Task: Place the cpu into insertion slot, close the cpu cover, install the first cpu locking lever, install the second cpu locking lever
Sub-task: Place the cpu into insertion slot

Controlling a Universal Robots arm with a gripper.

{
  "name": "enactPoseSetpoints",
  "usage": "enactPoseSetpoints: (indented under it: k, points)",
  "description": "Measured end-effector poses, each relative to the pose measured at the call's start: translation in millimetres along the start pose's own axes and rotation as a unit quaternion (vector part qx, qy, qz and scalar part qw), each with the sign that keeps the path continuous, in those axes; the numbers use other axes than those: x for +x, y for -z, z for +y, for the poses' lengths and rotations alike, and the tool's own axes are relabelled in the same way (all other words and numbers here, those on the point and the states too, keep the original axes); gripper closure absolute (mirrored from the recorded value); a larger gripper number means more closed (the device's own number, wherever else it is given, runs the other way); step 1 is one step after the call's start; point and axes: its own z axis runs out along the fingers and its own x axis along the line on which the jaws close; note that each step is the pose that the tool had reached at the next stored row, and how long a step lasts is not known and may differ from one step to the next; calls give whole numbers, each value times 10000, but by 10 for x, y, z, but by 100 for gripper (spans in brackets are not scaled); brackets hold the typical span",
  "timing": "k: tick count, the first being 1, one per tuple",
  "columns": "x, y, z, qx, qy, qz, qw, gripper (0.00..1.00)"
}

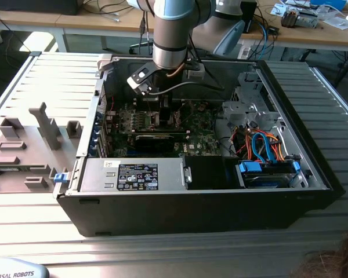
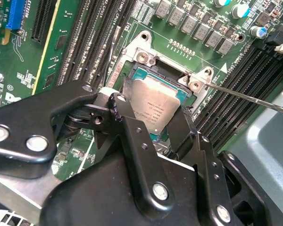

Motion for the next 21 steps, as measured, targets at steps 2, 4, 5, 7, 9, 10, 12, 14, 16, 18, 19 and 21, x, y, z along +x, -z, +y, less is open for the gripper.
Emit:
enactPoseSetpoints:
  k: [2,4,5,7,9,10,12,14,16,18,19,21]
  points:
    - [0,-1,0,0,0,0,10000,46]
    - [0,-2,0,0,0,0,10000,46]
    - [0,-3,0,0,0,0,10000,46]
    - [1,-5,0,-1,0,1,10000,45]
    - [0,-5,0,0,0,0,10000,38]
    - [0,-5,0,0,0,0,10000,38]
    - [0,-6,0,0,0,0,10000,38]
    - [0,-7,0,0,0,0,10000,38]
    - [-1,-8,1,-1,0,2,10000,38]
    - [-3,1,0,0,0,0,10000,38]
    - [-4,8,0,0,0,2,10000,38]
    - [-7,51,-2,0,0,9,10000,38]
